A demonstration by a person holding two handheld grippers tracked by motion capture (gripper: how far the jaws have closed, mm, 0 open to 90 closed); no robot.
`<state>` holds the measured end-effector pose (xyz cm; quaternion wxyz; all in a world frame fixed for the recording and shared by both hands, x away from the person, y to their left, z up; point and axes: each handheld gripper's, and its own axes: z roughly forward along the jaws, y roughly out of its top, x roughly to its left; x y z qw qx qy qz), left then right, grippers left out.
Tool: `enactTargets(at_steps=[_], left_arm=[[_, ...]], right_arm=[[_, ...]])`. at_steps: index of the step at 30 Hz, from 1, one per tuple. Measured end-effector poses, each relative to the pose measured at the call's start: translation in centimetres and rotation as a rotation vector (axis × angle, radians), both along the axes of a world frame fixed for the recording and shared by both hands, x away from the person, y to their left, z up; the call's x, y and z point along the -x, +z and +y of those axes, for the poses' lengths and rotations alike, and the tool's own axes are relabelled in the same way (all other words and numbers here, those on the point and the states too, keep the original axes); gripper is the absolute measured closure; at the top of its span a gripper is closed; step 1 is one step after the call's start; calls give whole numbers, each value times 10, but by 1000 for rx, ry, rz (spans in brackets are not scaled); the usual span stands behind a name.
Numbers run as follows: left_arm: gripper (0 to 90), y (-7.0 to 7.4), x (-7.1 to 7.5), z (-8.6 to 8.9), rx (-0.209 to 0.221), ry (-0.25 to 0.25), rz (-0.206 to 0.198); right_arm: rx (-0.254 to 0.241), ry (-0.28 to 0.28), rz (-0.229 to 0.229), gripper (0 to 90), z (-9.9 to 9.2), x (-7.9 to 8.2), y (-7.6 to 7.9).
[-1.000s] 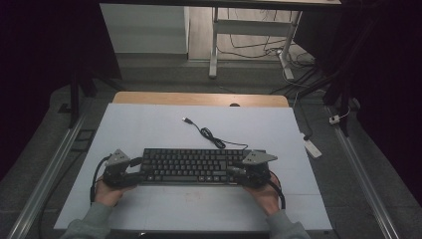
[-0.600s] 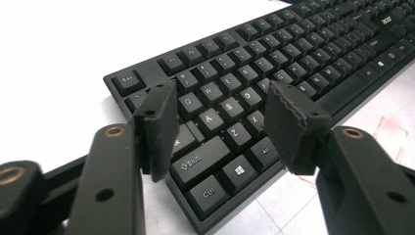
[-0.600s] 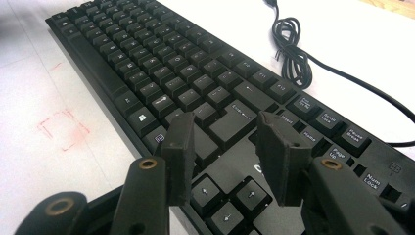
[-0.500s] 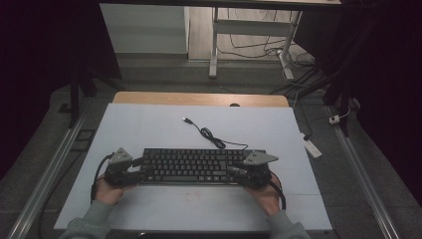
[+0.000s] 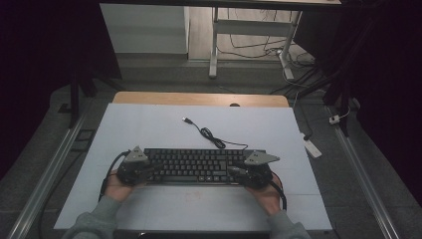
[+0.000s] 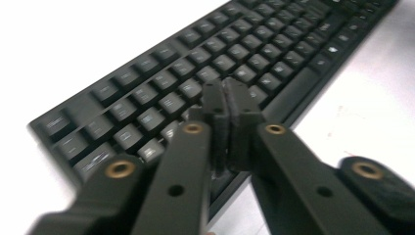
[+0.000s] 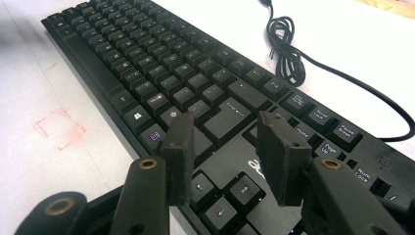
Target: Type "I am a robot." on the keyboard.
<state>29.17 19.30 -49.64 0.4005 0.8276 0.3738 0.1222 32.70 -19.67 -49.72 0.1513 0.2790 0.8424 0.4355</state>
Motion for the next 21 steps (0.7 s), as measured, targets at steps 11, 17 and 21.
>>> enactTargets(at_steps=[11, 17, 21], left_arm=[[890, -6, -7, -36, -57, -138, 47], [890, -14, -9, -49, -83, -161, 68], [890, -16, -10, -51, -90, -161, 71]], right_arm=[[-11, -15, 1, 586, -8, 2, -1], [-14, -17, 2, 582, -8, 2, -1], [-6, -14, 2, 578, -8, 2, -2]])
